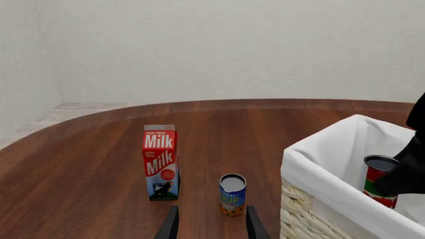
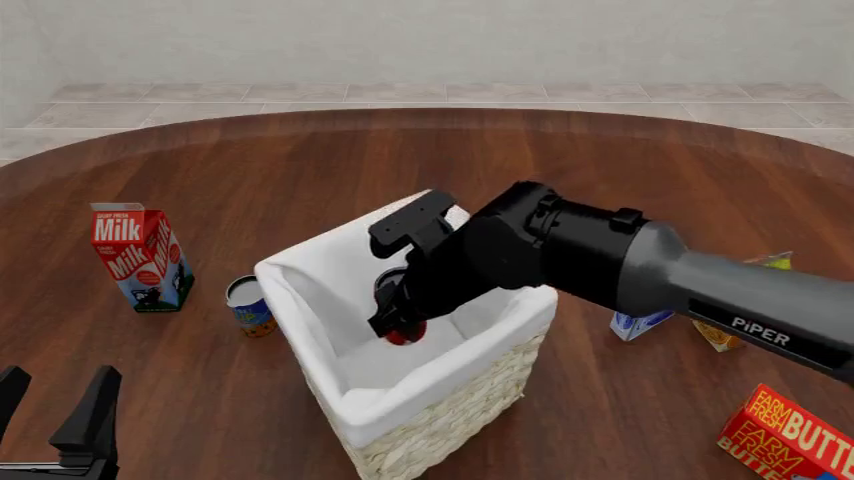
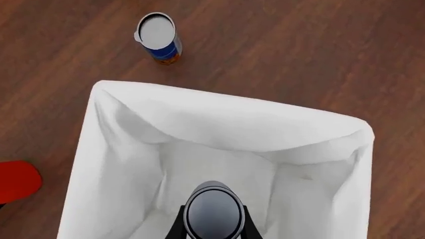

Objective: Pick up the tomato sauce, and put it in the basket.

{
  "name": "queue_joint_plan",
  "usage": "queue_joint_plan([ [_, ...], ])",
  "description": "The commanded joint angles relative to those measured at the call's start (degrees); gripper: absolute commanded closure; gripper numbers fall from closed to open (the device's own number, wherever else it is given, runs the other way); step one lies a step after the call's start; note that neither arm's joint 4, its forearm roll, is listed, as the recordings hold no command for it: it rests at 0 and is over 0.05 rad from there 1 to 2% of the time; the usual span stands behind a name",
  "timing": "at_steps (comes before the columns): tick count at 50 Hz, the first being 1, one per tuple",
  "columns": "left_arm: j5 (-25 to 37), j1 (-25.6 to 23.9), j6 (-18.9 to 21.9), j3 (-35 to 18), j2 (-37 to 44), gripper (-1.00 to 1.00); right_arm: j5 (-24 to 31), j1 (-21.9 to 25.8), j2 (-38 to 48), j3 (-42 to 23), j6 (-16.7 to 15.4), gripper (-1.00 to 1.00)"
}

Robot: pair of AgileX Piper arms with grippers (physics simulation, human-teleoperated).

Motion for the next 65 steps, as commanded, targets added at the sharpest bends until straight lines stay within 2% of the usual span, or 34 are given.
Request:
queue_joint_plan([
  [1, 0.0, 0.0, -0.01, 0.0, 0.0, -1.0, -0.95, 0.22, 1.12, 0.85, 1.72, 1.0],
  [25, 0.0, 0.01, 0.0, 0.0, -0.01, -1.0, -1.45, 0.03, 1.57, 0.31, 1.16, 1.0],
  [26, 0.0, 0.0, -0.01, 0.0, -0.01, -1.0, -1.41, 0.04, 1.69, 0.41, 1.2, -1.0],
  [50, 0.0, 0.0, 0.0, 0.0, -0.01, -1.0, -1.01, 0.05, 0.46, 0.35, 0.93, -1.0],
  [65, 0.0, 0.01, -0.01, 0.0, 0.01, -1.0, -0.25, 1.93, -6.42, 1.35, 0.85, -1.0],
])
